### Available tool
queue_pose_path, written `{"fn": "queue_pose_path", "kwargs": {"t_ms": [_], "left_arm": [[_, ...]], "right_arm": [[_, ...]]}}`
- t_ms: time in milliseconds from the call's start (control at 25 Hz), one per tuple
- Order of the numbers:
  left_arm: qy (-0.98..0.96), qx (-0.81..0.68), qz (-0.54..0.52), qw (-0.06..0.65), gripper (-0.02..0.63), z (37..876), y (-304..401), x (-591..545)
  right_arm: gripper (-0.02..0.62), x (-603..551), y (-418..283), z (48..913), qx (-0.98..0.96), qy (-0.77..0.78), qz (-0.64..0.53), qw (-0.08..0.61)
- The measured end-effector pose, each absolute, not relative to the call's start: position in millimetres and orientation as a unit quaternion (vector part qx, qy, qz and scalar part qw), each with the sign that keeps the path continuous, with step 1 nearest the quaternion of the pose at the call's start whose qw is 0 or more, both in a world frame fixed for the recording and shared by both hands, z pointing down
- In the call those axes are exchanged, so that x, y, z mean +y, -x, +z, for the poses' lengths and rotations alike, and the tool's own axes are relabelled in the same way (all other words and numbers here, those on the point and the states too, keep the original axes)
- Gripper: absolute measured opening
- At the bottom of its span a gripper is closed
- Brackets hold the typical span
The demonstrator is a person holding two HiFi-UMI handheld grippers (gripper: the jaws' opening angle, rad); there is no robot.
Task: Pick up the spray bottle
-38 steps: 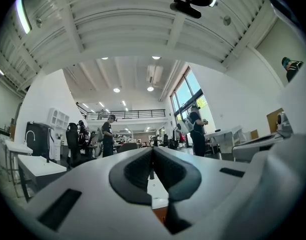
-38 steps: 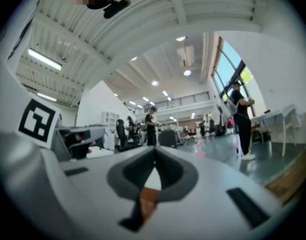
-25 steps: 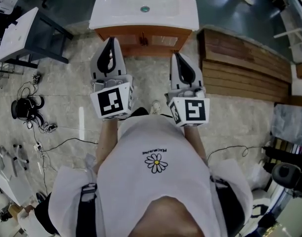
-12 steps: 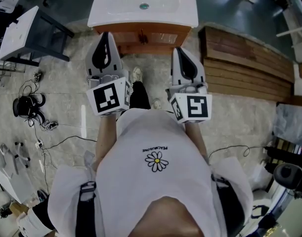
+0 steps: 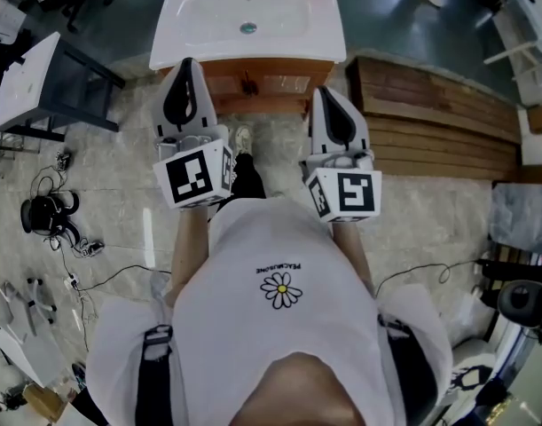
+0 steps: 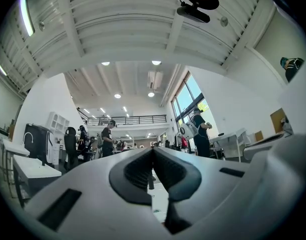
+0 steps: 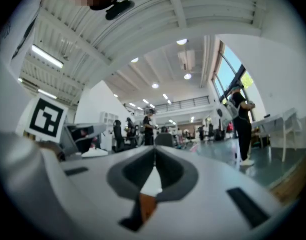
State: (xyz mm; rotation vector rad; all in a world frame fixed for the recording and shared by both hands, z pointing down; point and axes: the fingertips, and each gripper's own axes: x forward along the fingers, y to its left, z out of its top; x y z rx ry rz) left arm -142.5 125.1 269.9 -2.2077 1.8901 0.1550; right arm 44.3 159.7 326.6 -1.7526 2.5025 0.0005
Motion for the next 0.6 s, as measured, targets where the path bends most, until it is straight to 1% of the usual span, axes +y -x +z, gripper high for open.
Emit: {"fn": "queue_pose_path", "kwargs": {"t_ms": [600], "left_arm": [[0.766,0.634,0.054,0.087,0.017,291.3,161.5,48.2]], "right_arm": [[0.031,91.8,-18.5,343.3,0.814,0.58,-0.007,0.015]]}}
